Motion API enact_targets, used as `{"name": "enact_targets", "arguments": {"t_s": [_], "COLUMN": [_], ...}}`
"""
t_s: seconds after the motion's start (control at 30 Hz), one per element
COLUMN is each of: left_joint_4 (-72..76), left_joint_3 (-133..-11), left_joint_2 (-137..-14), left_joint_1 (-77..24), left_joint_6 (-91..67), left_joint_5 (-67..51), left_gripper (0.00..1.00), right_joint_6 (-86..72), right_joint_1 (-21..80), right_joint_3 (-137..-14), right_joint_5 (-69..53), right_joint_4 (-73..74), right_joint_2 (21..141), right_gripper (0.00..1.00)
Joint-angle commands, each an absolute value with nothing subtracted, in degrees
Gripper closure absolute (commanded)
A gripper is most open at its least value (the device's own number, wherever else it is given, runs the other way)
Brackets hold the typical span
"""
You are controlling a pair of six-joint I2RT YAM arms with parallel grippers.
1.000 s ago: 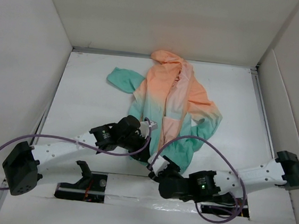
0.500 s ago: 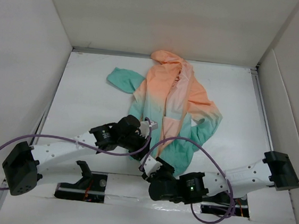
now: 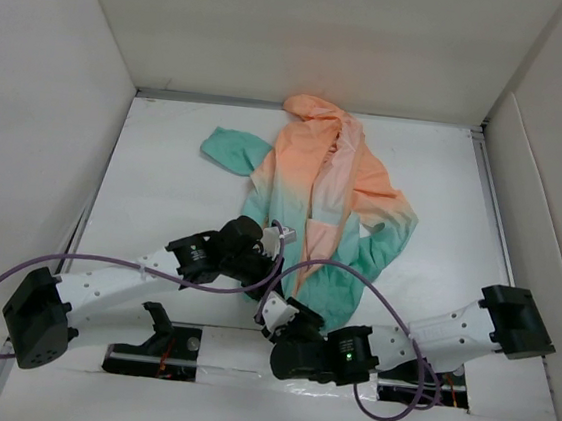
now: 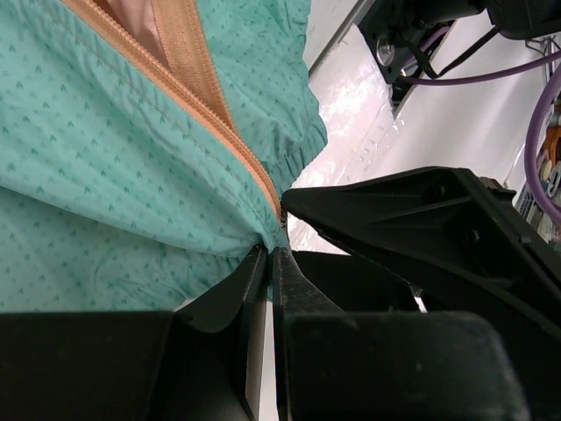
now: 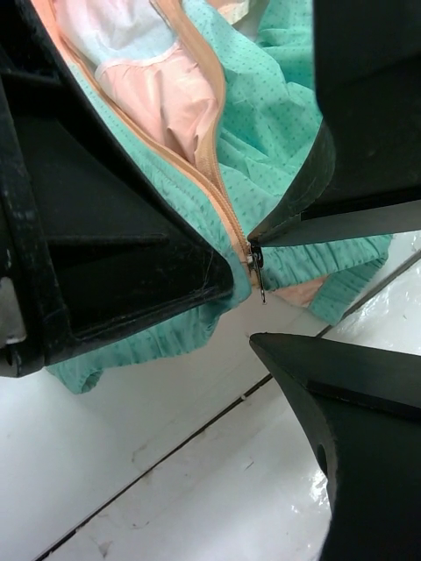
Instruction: Zip up the jacket
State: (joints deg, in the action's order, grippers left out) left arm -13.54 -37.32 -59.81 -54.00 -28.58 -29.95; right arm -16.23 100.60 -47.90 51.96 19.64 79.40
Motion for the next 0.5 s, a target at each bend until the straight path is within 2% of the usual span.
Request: {"name": "enact_targets", "arguments": {"t_s": [0.0, 0.37, 0.47], "left_joint_4": [-12.7, -12.5, -12.4], "left_joint_3": [-39.1, -38.8, -38.6], "left_joint_2": [-58.5, -58.7, -58.7], "left_joint_1": [-54.3, -54.3, -54.3], "left_joint_6": [-28.8, -28.7, -28.9], "left_joint_5": [-31.7, -32.3, -32.3], "left_gripper": [1.00, 1.00, 1.00], "right_joint_6": [-18.5, -26.2, -26.7], "right_joint_1": [101.2, 101.2, 101.2], "right_joint_3": [-50.7, -52.2, -51.9], "right_joint_5": [55.6, 62.5, 62.4], "right_joint_4": [20.3, 26.9, 26.5], "right_joint_2": [79.8, 80.4, 79.7], "right_gripper": [0.51, 0.62, 0.69]}}
